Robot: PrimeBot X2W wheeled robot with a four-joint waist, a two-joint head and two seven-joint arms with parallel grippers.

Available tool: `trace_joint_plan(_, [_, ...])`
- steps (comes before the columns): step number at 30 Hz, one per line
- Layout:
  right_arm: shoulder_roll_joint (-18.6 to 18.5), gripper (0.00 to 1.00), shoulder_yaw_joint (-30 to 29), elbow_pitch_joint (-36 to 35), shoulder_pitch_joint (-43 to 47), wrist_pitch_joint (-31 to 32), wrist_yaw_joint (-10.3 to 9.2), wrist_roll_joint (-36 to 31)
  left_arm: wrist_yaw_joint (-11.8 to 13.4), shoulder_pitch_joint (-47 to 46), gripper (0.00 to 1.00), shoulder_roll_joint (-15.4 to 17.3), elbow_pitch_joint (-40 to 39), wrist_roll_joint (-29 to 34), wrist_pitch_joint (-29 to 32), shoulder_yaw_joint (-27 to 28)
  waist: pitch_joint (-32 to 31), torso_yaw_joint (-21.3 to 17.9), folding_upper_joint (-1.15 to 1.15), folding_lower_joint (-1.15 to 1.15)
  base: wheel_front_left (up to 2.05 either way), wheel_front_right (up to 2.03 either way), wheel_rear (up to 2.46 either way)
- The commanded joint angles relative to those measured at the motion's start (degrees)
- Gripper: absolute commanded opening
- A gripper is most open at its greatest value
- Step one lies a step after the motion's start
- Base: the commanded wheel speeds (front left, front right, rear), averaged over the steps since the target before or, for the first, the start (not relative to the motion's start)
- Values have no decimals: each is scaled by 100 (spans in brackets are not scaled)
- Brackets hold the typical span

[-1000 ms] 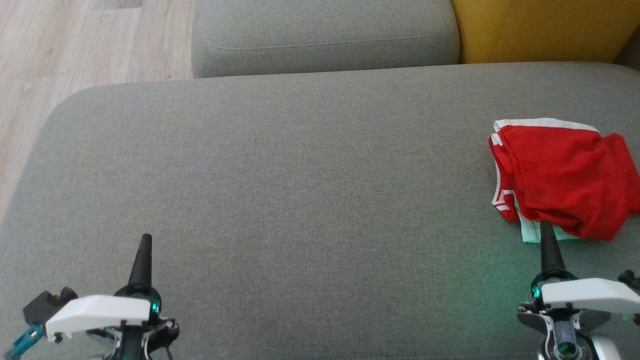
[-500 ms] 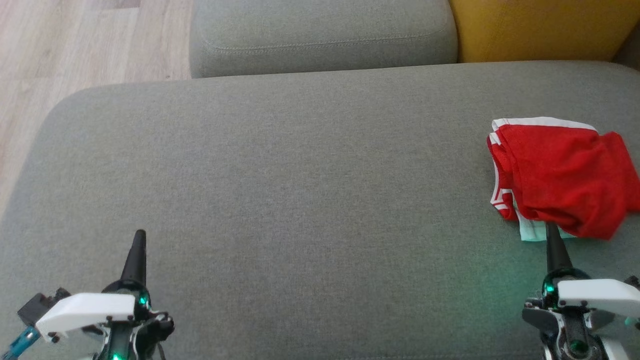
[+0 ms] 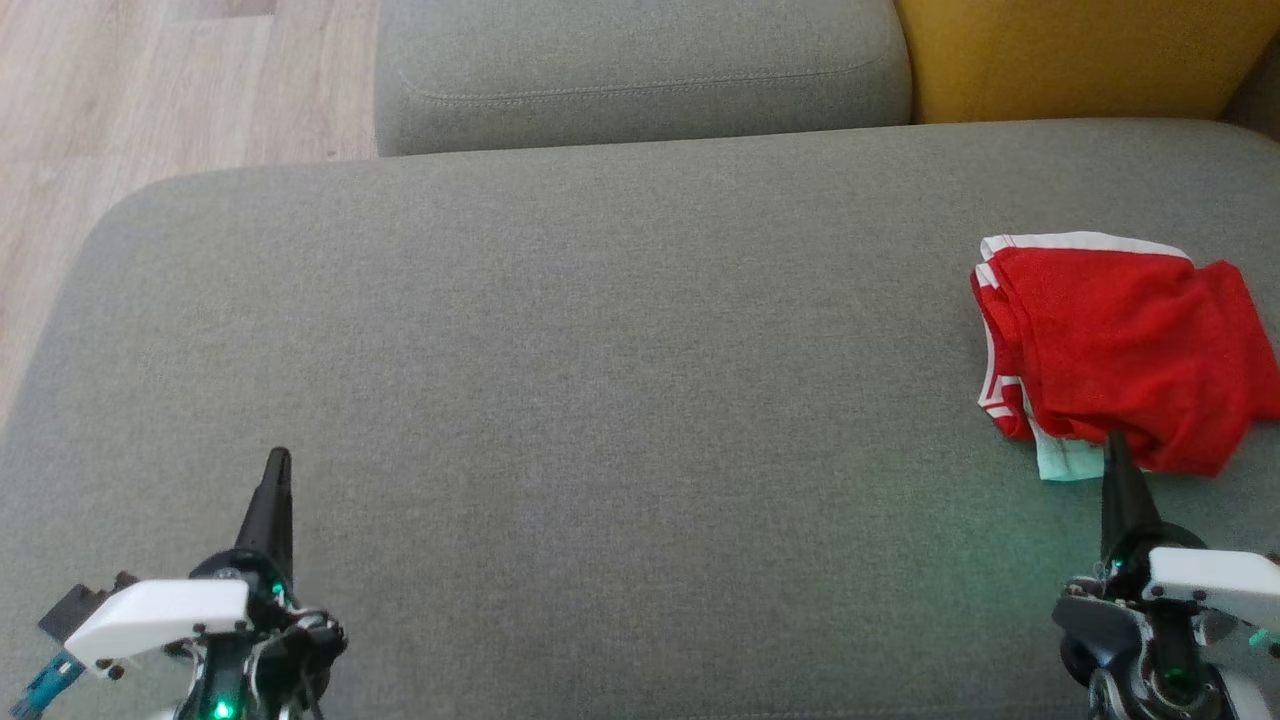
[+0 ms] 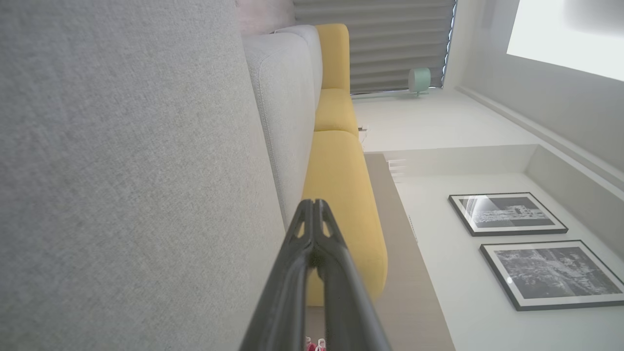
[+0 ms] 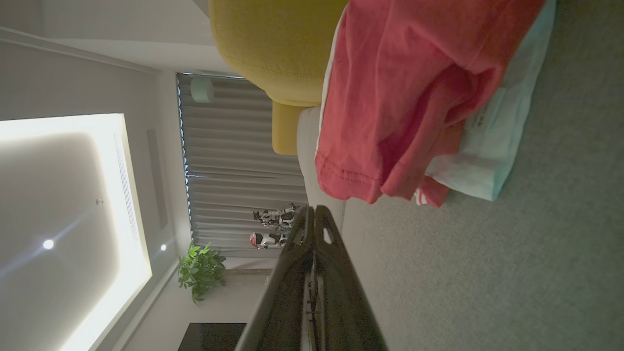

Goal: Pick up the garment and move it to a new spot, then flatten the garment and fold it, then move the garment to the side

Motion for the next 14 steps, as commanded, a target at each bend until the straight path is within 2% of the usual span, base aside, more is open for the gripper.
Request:
trace_joint_plan(1, [-116,0,79,-182,-339,65,11,236,-60,-376,0,82,-143,-173,57,254,1,-3,0,0,0,0,0])
trace_joint_plan(8, [-114,0,26,-181,-381,175,11,749,-85,-429,0,83,-106,-575,177,320,4,-17,0,0,0,0,0])
trace_joint_plan(14, [-106,0,15,-180,-381,184,11,740,-85,-430,0,81,-106,-572,180,323,4,-17,0,0,0,0,0])
